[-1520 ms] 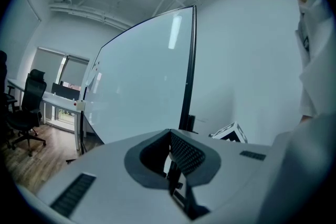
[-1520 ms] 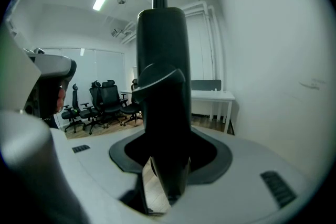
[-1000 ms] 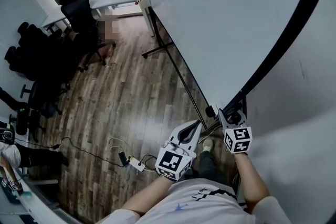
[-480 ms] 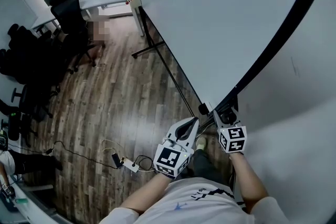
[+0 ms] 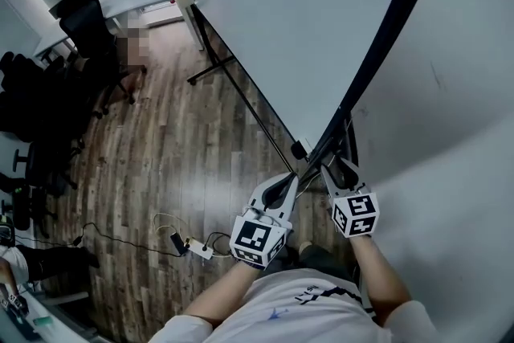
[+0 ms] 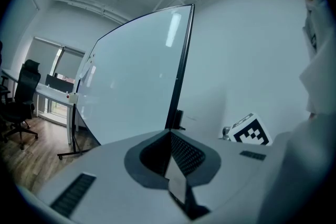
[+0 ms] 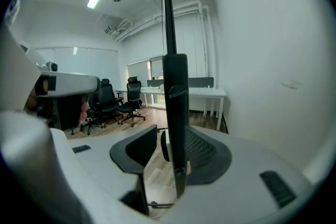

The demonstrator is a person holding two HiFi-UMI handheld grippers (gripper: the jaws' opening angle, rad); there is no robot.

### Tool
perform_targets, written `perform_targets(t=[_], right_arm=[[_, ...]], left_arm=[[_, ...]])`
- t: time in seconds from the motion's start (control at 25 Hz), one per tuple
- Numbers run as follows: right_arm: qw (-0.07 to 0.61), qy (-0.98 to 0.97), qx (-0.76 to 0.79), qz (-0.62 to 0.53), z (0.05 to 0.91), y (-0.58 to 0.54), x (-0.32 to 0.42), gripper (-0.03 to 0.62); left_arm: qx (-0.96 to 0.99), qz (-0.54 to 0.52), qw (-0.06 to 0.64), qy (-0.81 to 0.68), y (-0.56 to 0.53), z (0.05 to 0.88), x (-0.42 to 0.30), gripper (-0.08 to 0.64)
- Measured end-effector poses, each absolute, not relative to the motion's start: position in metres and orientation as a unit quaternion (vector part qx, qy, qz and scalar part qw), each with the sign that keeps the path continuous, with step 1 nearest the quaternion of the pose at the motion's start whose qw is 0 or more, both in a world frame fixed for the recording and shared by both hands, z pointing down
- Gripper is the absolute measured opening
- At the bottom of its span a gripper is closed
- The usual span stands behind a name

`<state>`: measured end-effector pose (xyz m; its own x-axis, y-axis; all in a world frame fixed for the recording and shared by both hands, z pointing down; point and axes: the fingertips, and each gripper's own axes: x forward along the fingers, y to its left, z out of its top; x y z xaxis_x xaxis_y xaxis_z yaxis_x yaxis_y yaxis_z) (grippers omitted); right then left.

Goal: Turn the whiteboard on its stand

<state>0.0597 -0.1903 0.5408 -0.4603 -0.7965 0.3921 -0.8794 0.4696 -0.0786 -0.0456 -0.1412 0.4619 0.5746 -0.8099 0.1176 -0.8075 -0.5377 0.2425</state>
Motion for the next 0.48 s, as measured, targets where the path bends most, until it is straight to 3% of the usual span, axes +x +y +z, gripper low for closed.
perform_targets(t=[0.28,0.48], right_arm=[[0.061,-0.871,0.466,0.141,0.48,-0.155,0.056,0.054],[0.026,-0.889,0.436,0.142,0.453,-0.114,0.066,0.029]], left_arm=[[0.875,0.001,0.134,-0.465,-0.115,0.448,-0.029,0.012],[0.873,0.005,0.14,-0.467,-0.079,0.445,-0.003,0.012]])
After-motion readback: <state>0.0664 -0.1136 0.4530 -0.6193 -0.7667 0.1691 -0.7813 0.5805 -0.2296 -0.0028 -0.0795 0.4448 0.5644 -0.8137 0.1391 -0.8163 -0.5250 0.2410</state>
